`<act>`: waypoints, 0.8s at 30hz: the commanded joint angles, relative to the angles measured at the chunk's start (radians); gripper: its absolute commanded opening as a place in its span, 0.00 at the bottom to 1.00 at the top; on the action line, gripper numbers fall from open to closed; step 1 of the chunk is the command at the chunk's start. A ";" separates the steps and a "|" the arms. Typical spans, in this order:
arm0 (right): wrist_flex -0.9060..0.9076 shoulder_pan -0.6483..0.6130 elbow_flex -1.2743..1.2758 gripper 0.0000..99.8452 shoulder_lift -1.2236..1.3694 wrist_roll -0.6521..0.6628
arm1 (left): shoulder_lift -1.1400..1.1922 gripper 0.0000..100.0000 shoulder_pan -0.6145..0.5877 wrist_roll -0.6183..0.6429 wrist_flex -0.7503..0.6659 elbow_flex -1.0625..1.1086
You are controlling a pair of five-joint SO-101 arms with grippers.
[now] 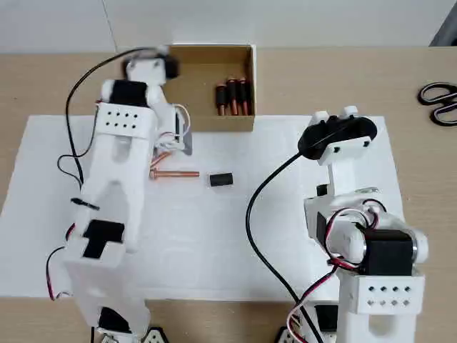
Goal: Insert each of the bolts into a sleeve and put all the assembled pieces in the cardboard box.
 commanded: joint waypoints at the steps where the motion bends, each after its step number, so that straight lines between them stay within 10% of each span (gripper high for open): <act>1: -0.010 0.010 -0.005 0.00 -0.015 -0.008 | 0.018 0.22 0.023 0.250 -0.006 0.018; 15: -0.010 0.008 -0.005 0.00 -0.010 -0.005 | 0.044 0.22 0.051 1.013 0.012 0.018; 24: -0.005 0.008 -0.005 0.00 -0.007 -0.003 | 0.077 0.22 0.043 1.155 0.009 0.019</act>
